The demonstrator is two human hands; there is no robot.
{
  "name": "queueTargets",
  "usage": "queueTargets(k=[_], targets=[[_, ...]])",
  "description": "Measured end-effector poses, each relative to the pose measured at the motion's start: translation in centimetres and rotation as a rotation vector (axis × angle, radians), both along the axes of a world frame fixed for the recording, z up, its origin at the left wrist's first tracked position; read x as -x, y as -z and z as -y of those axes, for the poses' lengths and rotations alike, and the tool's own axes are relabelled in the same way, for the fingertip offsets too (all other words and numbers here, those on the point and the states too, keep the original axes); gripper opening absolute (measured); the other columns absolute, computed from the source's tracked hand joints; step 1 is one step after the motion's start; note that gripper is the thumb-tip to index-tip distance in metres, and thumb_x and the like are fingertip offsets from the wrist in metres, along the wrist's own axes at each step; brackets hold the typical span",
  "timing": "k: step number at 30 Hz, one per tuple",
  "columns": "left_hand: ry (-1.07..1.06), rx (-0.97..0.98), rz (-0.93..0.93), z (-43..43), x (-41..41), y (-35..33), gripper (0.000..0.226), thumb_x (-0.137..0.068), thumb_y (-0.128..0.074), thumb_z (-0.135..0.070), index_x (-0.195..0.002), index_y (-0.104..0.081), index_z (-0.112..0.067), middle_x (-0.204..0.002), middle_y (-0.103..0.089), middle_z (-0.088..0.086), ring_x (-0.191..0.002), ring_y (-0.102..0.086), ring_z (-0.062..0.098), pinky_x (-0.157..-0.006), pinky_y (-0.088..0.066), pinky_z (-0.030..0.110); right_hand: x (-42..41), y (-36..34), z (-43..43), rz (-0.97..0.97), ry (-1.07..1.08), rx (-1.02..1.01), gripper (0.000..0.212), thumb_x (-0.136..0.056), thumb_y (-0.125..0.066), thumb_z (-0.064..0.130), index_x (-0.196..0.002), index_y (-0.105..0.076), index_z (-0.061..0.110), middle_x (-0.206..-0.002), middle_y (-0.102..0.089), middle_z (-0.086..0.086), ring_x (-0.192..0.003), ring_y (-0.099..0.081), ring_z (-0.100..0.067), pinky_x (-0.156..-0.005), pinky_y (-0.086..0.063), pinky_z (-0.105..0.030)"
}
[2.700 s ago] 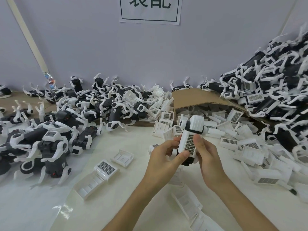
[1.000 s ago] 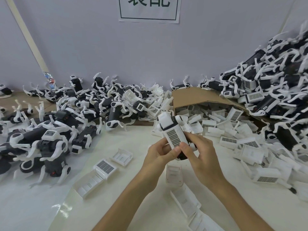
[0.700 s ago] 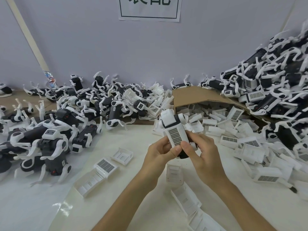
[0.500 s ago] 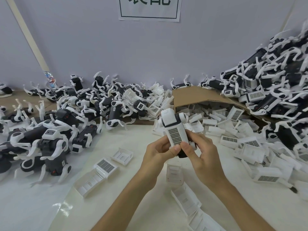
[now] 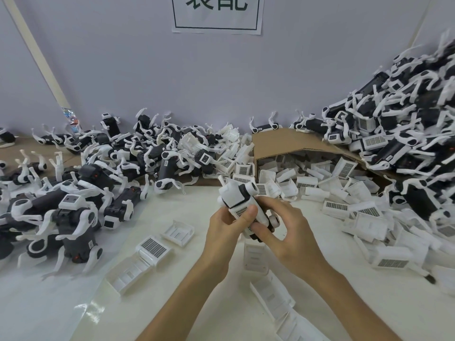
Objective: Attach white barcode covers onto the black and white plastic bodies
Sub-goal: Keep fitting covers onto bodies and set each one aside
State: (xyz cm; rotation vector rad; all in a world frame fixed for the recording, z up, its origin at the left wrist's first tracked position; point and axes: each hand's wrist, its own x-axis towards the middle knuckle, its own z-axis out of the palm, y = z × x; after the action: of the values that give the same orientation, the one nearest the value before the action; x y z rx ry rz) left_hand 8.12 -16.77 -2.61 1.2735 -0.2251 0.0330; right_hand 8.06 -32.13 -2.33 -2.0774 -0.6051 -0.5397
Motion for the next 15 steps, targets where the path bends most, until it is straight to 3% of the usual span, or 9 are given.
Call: queueTargets(k=[4, 9, 15], targets=[[-0.037, -0.028, -0.002, 0.17, -0.04, 0.19, 0.033, -0.083, -0.069, -0.047, -0.102, -0.074, -0.021, -0.099, -0.077, 0.007, -0.095, -0.074, 0.022, -0.076, -0.057, 0.026, -0.3, 0.41, -0.31, -0.052, -0.014, 0.034, 0.039, -0.093, -0.058, 0.053, -0.131, -0.055, 0.044, -0.111, -0.067, 0.02, -0.108, -0.062, -0.013, -0.099, -0.044, -0.041], [-0.012, -0.047, -0.037, 0.22, -0.26, 0.39, 0.041, -0.091, -0.051, -0.057, -0.107, -0.075, -0.028, -0.105, -0.077, 0.006, -0.101, -0.073, 0.022, -0.091, -0.055, 0.036, -0.48, 0.56, -0.36, -0.098, -0.063, 0.016, 0.036, -0.097, -0.053, 0.049, -0.132, -0.056, 0.039, -0.104, -0.072, 0.017, -0.096, -0.07, -0.014, -0.093, -0.052, -0.045], [-0.074, -0.065, 0.003, 0.6, -0.25, 0.47, 0.048, -0.09, -0.052, -0.06, -0.113, -0.069, -0.022, -0.103, -0.077, 0.002, -0.099, -0.073, 0.017, -0.082, -0.057, 0.027, -0.4, 0.62, -0.57, -0.081, -0.056, -0.009, 0.03, -0.099, -0.055, 0.038, -0.128, -0.06, 0.032, -0.096, -0.074, 0.014, -0.089, -0.071, -0.018, -0.088, -0.054, -0.046]])
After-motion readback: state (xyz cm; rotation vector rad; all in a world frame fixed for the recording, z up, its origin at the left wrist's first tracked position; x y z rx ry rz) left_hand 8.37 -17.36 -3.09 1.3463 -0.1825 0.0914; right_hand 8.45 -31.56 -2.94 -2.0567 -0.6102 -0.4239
